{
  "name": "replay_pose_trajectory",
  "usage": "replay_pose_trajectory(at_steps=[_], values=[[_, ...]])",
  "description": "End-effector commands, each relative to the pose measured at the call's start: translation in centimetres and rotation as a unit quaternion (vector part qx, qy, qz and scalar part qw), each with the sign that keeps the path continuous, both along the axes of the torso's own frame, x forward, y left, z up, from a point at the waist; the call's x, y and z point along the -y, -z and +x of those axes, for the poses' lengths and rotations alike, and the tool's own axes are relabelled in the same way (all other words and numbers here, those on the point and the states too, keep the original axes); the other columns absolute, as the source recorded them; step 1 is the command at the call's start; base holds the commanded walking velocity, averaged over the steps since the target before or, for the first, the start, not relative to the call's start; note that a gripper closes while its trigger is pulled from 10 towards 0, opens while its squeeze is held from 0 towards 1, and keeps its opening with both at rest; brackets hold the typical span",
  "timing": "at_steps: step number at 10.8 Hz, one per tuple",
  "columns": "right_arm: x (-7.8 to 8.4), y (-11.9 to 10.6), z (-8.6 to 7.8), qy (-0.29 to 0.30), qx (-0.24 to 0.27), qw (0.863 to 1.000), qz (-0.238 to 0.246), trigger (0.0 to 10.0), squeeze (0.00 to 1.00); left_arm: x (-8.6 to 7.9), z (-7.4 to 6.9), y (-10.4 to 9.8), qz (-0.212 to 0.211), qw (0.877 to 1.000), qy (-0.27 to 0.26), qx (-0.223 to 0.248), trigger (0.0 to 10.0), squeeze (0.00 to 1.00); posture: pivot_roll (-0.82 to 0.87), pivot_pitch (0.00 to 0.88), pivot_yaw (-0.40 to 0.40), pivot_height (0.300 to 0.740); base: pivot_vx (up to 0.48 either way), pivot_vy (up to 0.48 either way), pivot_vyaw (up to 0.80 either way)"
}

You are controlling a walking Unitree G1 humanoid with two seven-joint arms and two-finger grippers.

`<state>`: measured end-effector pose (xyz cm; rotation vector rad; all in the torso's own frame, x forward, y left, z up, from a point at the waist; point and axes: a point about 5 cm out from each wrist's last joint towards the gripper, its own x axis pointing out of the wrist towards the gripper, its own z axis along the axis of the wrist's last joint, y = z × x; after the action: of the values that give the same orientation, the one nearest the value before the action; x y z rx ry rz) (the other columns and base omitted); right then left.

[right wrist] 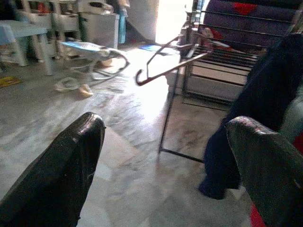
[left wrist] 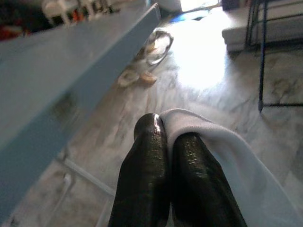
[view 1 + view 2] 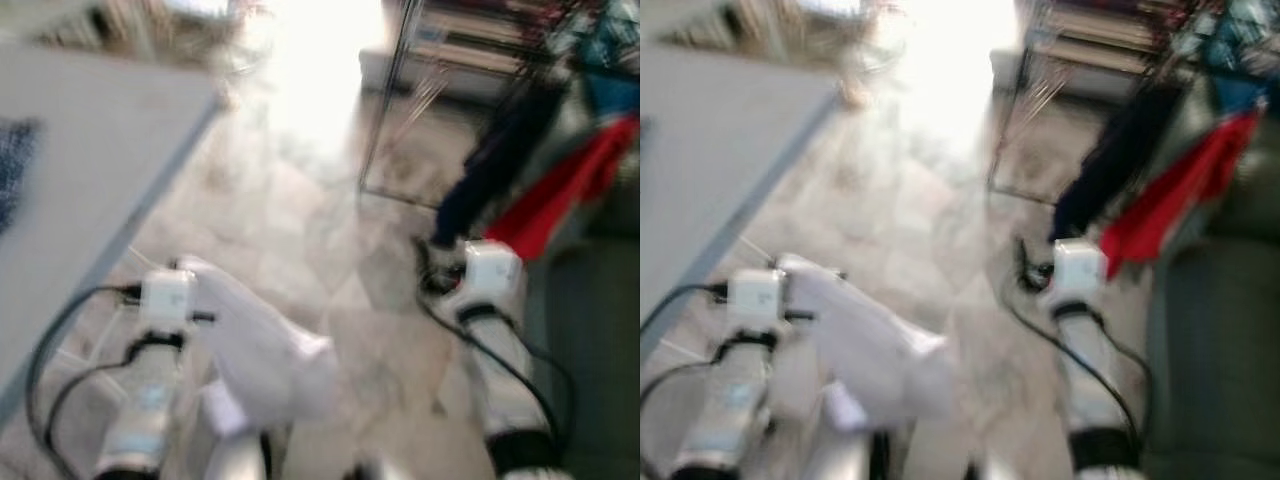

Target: Hang hanger

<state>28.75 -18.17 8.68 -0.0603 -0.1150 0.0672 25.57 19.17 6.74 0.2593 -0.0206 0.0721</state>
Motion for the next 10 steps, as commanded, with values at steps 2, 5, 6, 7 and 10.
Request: replay_pose_trajectory(at_steps=[2, 5, 6, 7, 10], values=[[1.3, 0.5, -0.6, 0.021, -0.009, 1.000, -0.005, 10.0, 0.00, 0.6, 0.5, -1.3, -0.002, 0.999, 0.012, 0.030, 10.0, 0.00, 0.00, 0.160, -0.025, 0.740, 0.403, 0.261, 0.00], [1.4, 0.9, -1.2, 0.031, -0.017, 0.999, -0.005, 10.0, 0.00, 0.8, 0.2, -1.0, -0.001, 1.000, 0.026, 0.018, 10.0, 0.00, 0.00, 0.173, -0.018, 0.740, 0.396, 0.271, 0.00], [1.6, 1.2, -1.6, 0.031, -0.021, 0.999, -0.008, 10.0, 0.00, 0.7, -0.2, -0.8, 0.004, 0.999, 0.031, 0.012, 10.0, 0.00, 0.00, 0.182, -0.017, 0.740, 0.390, 0.277, 0.00], [1.7, 1.3, -1.9, 0.031, -0.025, 0.999, -0.011, 10.0, 0.00, 0.5, -0.4, -0.7, 0.005, 1.000, 0.030, 0.008, 10.0, 0.00, 0.00, 0.184, -0.017, 0.740, 0.386, 0.285, 0.00], [3.9, 1.7, -3.1, 0.040, -0.039, 0.998, -0.039, 10.0, 0.00, -0.6, -1.4, -0.1, 0.019, 0.999, 0.024, -0.008, 10.0, 0.00, 0.01, 0.194, -0.018, 0.740, 0.244, 0.206, 0.00]])
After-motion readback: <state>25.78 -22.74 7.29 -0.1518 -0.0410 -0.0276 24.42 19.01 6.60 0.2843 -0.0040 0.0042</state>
